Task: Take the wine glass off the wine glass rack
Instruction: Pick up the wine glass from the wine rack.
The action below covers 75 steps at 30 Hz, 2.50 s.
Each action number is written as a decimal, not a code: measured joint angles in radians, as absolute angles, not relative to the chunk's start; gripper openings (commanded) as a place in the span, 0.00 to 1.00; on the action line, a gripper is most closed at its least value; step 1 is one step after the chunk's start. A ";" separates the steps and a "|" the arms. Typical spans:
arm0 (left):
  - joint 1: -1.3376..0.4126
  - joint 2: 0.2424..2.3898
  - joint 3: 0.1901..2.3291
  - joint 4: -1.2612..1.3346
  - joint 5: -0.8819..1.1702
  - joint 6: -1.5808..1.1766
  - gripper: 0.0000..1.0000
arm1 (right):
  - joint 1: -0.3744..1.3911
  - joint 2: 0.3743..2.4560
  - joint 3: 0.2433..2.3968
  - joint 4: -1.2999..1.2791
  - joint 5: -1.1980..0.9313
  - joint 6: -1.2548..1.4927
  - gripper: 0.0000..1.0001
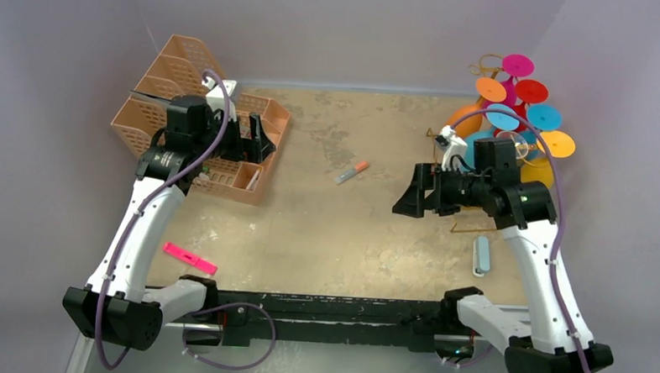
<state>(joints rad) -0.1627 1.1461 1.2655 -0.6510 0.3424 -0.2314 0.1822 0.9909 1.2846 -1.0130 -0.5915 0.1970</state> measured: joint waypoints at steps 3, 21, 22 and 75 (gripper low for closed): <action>-0.167 1.124 1.226 -0.632 0.329 -0.233 1.00 | 0.262 1.024 1.279 -1.017 -0.543 0.197 0.99; -0.167 0.814 0.926 -0.645 0.274 -0.227 1.00 | 0.646 1.258 1.489 -1.152 0.176 0.207 0.97; -0.167 0.816 0.919 -0.646 0.286 -0.223 1.00 | 0.646 1.245 1.516 -1.148 0.192 0.198 0.94; -0.167 0.986 0.912 -0.682 0.395 -0.189 1.00 | -0.080 1.385 2.005 -1.221 0.125 0.117 0.98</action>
<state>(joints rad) -0.1673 0.9863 0.9119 -0.6823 0.3946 -0.1894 -0.0799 1.3846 2.0052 -1.2209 0.1246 0.1165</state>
